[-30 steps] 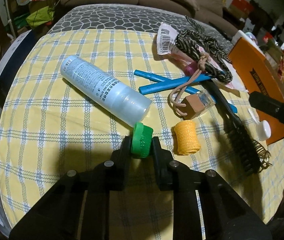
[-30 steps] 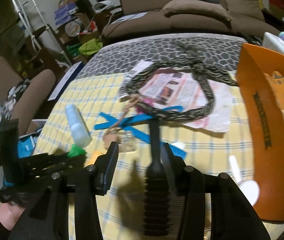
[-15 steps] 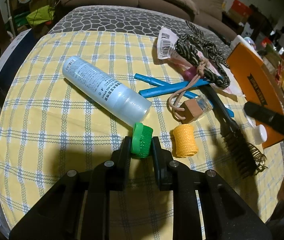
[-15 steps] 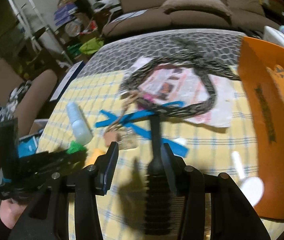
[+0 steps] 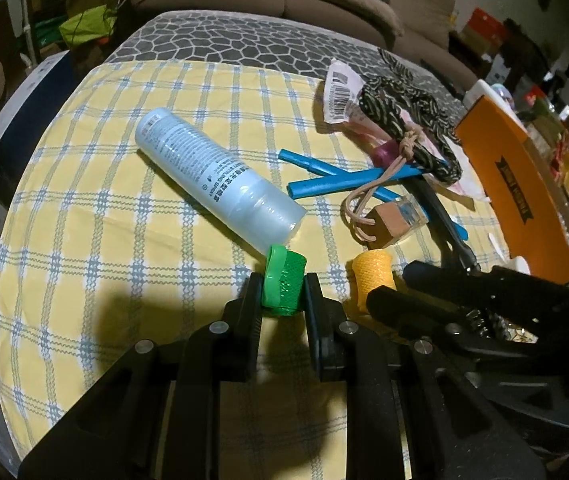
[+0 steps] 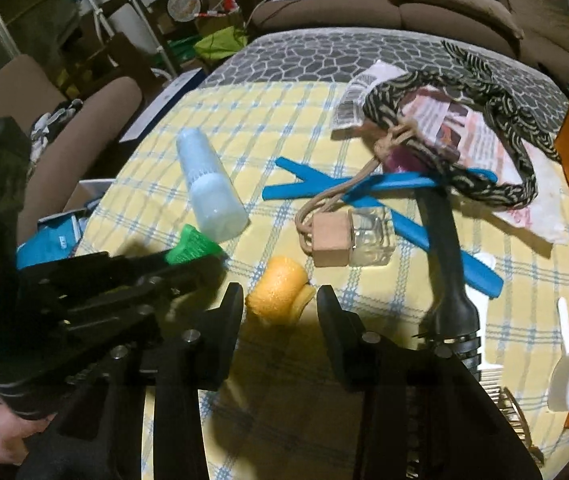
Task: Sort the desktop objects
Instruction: 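Grasp the yellow mesh roller with the right tool while the left tool holds the green roller, then carry both rollers over the orange box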
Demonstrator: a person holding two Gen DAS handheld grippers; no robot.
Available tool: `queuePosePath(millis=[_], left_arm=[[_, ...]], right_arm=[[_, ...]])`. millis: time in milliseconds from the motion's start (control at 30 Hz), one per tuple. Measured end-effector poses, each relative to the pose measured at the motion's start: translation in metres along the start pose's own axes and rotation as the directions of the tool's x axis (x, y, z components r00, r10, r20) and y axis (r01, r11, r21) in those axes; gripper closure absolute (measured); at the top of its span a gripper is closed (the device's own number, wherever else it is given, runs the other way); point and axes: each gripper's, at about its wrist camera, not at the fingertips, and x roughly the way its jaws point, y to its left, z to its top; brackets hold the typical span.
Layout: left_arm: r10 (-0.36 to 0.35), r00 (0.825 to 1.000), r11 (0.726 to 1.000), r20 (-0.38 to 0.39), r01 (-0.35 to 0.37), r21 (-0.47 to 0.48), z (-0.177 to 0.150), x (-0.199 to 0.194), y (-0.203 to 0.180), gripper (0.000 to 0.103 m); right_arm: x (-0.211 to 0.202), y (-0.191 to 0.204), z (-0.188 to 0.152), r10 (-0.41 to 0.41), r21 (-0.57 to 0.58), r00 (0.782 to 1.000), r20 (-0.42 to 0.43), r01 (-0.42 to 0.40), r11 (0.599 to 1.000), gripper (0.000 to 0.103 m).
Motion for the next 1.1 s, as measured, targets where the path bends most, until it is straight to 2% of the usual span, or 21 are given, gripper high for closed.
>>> queuePosePath(millis=[67, 133, 233, 333, 733, 1100], left_arm=[[-0.002, 1.0, 1.0, 0.002, 0.002, -0.006, 0.0, -0.001, 0.001, 0.085], [-0.004, 1.0, 1.0, 0.005, 0.005, -0.011, 0.0, -0.002, 0.002, 0.085], [-0.006, 1.0, 1.0, 0.008, 0.007, -0.014, 0.0, -0.004, 0.003, 0.085], [-0.008, 1.0, 1.0, 0.016, 0.008, -0.017, 0.0, -0.006, 0.002, 0.085], [-0.034, 0.997, 0.999, 0.062, 0.035, -0.011, 0.004, -0.023, -0.013, 0.085], [-0.081, 0.992, 0.996, 0.098, 0.077, 0.048, 0.011, -0.037, -0.055, 0.085]], right_arm=[[0.005, 0.0, -0.001, -0.007, -0.004, 1.0, -0.009, 0.007, 1.0, 0.063], [0.009, -0.001, -0.003, -0.015, -0.014, 1.0, -0.02, 0.015, 1.0, 0.068], [0.007, -0.001, -0.003, -0.018, -0.026, 1.0, -0.011, 0.018, 1.0, 0.07], [0.0, -0.002, -0.001, -0.005, -0.021, 1.0, 0.011, 0.005, 1.0, 0.079], [-0.049, -0.031, 0.007, 0.043, 0.056, 0.992, 0.12, -0.05, 0.997, 0.079], [-0.104, -0.076, 0.01, 0.033, 0.136, 0.973, 0.229, -0.066, 0.989, 0.079]])
